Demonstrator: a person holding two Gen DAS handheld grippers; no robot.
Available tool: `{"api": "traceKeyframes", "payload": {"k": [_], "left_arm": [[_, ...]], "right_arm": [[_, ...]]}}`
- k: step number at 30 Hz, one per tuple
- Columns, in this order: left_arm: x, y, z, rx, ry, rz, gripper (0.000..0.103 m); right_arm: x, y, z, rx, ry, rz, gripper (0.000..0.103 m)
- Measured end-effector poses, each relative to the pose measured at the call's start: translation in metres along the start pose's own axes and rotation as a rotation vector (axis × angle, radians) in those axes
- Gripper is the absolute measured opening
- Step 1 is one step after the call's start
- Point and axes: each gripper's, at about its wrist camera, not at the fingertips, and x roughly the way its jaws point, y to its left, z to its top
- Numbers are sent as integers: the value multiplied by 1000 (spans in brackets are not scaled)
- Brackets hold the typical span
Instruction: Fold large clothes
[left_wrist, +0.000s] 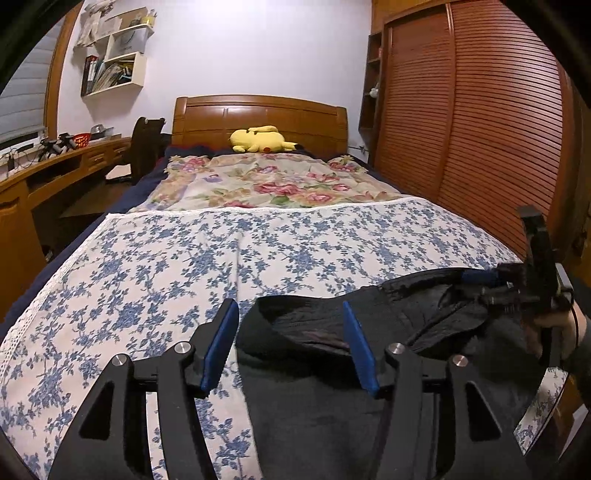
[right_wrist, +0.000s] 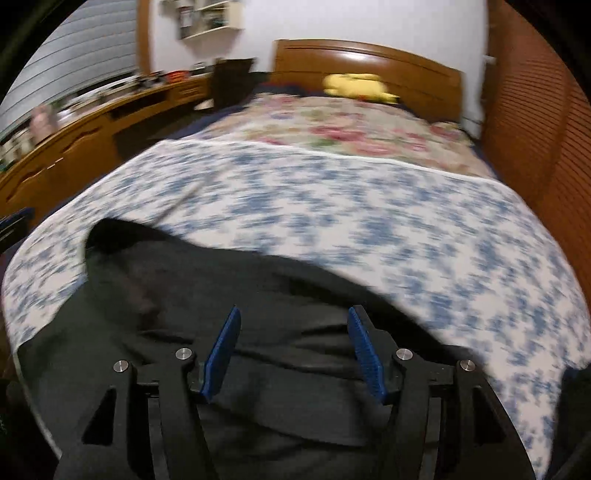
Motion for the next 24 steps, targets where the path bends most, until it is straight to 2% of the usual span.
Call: {"api": "traceKeyframes", "payload": {"k": [5,10,14,17,24], "left_arm": [[-1,12,-4,-7,13,12,59],[-2,23,-9,-18,24,20,59],[-3,27,-11,-23,27,21,59],[-2,28,-11,-23,32,21,59],[2,23,-13,-13,46,15,59]], "right_arm": [[16,48,-6,-92,64,96,62],[36,66,-12,-166,145,82,62],[28,55,-2,-124,109,92,62],[17,61,0,-124,88,105,62],[13,76,-12,-195,127,136,62]]}}
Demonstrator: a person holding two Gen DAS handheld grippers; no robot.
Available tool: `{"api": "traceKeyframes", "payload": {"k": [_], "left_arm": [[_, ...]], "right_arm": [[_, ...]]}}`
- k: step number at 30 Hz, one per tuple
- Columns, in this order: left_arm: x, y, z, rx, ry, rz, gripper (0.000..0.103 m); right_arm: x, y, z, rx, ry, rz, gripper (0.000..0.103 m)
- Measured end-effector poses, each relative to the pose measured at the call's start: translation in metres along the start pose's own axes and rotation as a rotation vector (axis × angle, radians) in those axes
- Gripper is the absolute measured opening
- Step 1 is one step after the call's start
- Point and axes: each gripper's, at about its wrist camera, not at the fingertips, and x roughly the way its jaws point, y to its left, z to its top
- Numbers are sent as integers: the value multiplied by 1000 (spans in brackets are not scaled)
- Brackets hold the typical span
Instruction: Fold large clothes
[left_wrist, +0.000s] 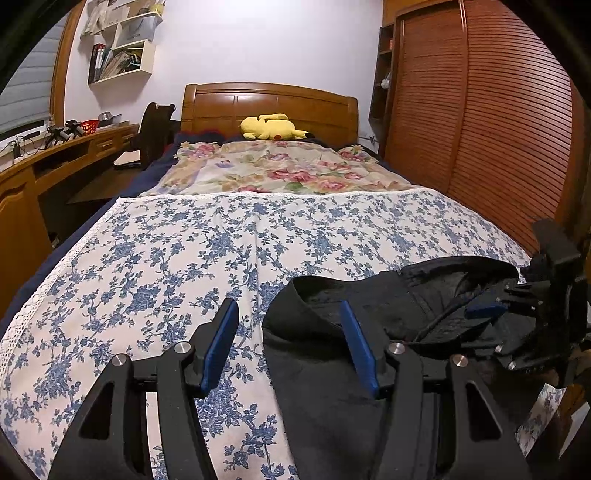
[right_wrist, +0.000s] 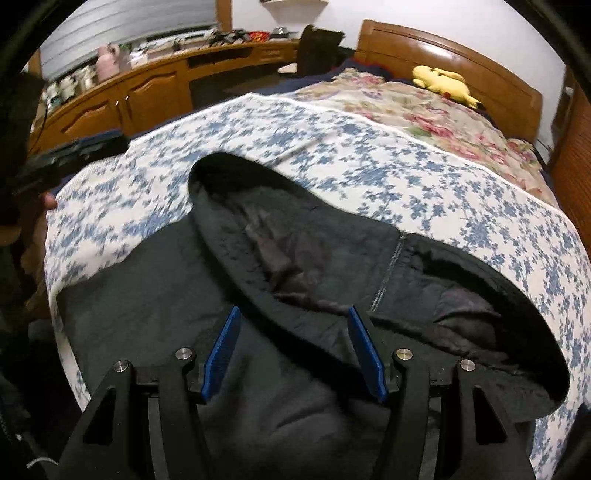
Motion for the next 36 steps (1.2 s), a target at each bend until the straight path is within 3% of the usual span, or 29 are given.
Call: {"api": "traceKeyframes", "payload": {"k": [7,8,9,10,11,12,20,22,23,24,27,31,34,36], "left_arm": [[2,-3,-2,16,8,-3,59],[2,-3,-2,14,9,-3,59],[2,-3,-2,14,9,-3,59],[3,-3,-2,14,10,-3,59],[3,-3,-2,14,10,-3,59],[3,-3,-3,15,11,-3,59],[9,-6,-4,13,21,-28,59],[11,-10,-3,17,22,-39,59],[11,-12,-3,20,23,-44,59],[12,-16,-3,25,24,-52,59],[14,-27,-1,42,26,-71,59],[15,-42,1,63,27,-96,59],[17,-54,3,75,28,-119,59],[18,-63,2,87,32,-137,59]], "right_arm": [[39,-26,7,-25,105,-147,62],[44,-35,11,-12,105,-164,52],[50,-43,15,-2,108,-170,34],[57,-51,20,4,112,-176,26],[62,-59,26,6,111,-190,9],[68,-65,31,3,105,-205,5],[106,-101,68,31,101,-261,4],[115,-107,71,47,111,-251,6],[117,-110,74,64,115,-256,18],[115,-115,76,80,111,-267,36],[98,-124,83,136,58,-292,58],[61,-133,85,162,-16,-350,64],[29,-134,78,153,-79,-450,65],[11,-137,72,168,-103,-452,65]]}}
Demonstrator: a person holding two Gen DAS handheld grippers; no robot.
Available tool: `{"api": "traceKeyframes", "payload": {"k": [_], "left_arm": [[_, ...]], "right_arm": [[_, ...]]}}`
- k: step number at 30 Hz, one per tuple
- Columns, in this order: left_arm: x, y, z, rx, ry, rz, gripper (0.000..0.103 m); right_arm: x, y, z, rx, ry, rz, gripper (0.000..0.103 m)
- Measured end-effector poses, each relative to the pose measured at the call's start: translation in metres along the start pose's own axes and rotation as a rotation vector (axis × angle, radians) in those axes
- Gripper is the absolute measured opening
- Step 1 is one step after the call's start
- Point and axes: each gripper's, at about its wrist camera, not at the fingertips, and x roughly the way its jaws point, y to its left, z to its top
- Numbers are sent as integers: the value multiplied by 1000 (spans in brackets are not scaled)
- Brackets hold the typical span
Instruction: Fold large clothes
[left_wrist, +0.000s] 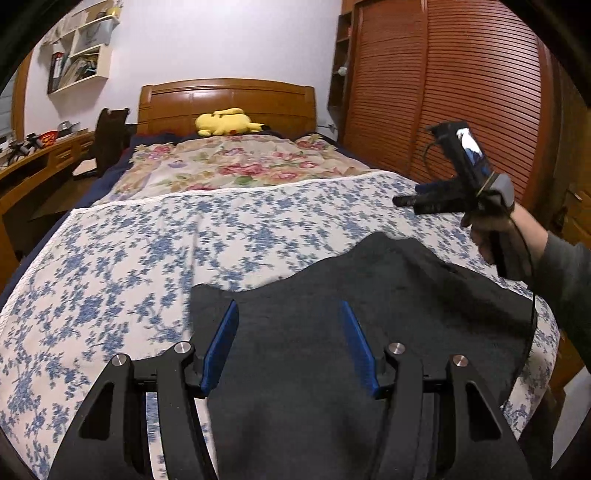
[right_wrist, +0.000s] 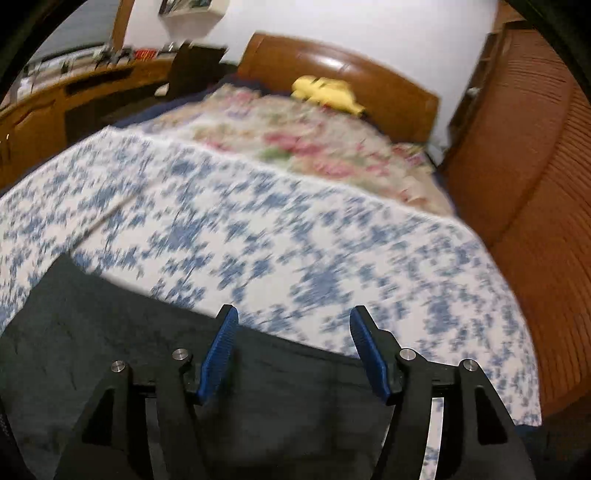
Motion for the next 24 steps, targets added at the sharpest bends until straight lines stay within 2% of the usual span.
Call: {"api": "traceKeyframes", "payload": {"k": [3,6,12,16,19,20,21,22,23,24], "left_arm": [[4,-12,0,16,6,-17,59],[9,-22,-1,27,14,-39,59],[17,-37,-7,51,38,-62,59],[23,-41,-11,61,56,-66,59],[27,-43,-13,61,67,-69,59],[28,-43,-13,62,71,-70,59],[30,-44,-14,62,74,-71,59],[31,-44,-15,62,77,-72,59],[32,-45,-16,62,80,-74,59],[33,-46,-16,63,82,-75,59]], "right_arm": [[-15,-15,-16,7,-7,-12,66],[-8,-32,-38,21,58,-14,66],[30,-69,-89,138,193,-22,66],[66,-97,-115,300,297,20,66],[85,-111,-124,372,331,49,65],[90,-113,-123,388,335,68,61],[94,-113,-124,400,334,102,44],[96,-114,-125,404,330,142,31],[95,-110,-124,396,321,175,9],[93,-112,-120,388,310,186,7]]}}
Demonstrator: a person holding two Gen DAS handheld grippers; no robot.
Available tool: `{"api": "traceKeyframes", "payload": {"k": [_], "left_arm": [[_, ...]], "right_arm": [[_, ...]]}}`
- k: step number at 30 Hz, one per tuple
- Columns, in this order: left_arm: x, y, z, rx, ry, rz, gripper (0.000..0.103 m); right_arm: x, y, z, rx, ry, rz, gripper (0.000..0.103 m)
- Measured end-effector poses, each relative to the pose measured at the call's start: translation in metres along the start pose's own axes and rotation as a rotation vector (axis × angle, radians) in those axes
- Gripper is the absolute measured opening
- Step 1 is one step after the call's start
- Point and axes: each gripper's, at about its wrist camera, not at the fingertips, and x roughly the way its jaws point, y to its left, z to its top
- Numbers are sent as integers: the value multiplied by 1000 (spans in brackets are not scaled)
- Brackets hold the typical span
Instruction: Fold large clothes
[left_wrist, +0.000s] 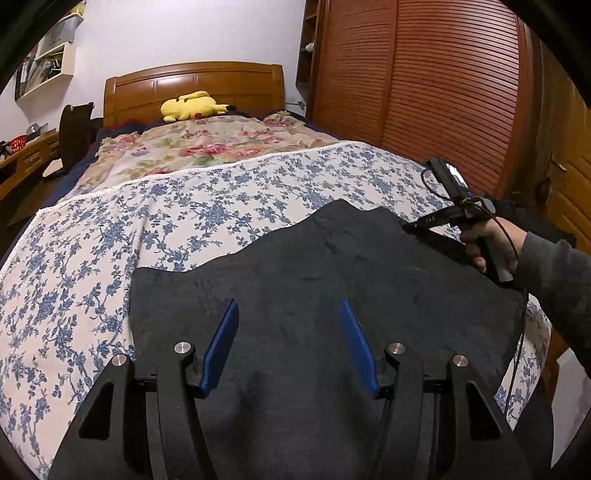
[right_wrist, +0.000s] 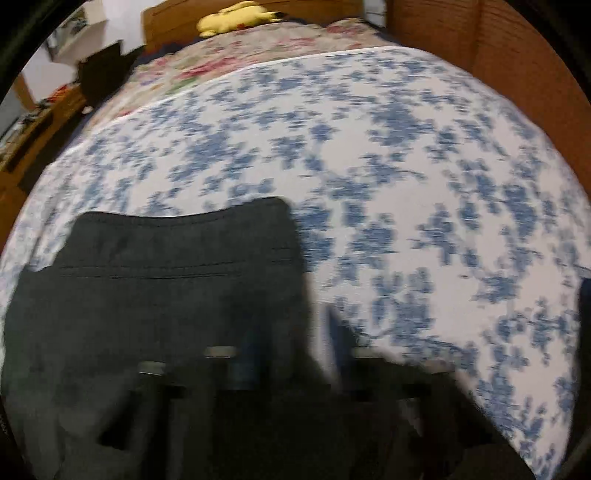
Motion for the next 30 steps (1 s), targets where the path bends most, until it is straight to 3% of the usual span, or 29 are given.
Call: {"api": "traceKeyframes", "payload": {"k": [3,7,10,14,16,20,21,24,30], "left_arm": [[0,-3,0,4,1,-4,59],[-2,-5,0,13,-5,-6,59],[-3,-5,0,14,-5,-4,59],[-4,-6,-2,18,-6,-4,59],[-5,-7,-3,23,-5,-2,59],[-9,-12,-6,32,-7,0,59],[-10,-14,-7,37,-7,1,59],[-14,-20,-10,52,-11,-1,59],[-19,-30,-15,76,-12,-9,59]], "right_arm": [[-4,-5,7,-16,-37,9,4],[-22,-18,5,13,-123,-109,2],[-15,-20,3,14,-84,-187,3],[-22,-10,-3,-26,-85,-208,3],[-30,-5,-4,-42,-96,-208,10],[-69,-3,-33,-74,-137,-200,49],[-79,1,-40,-80,-144,-190,54],[-98,5,-71,-95,-158,-170,58],[-133,4,-130,-115,-156,-123,59]]}}
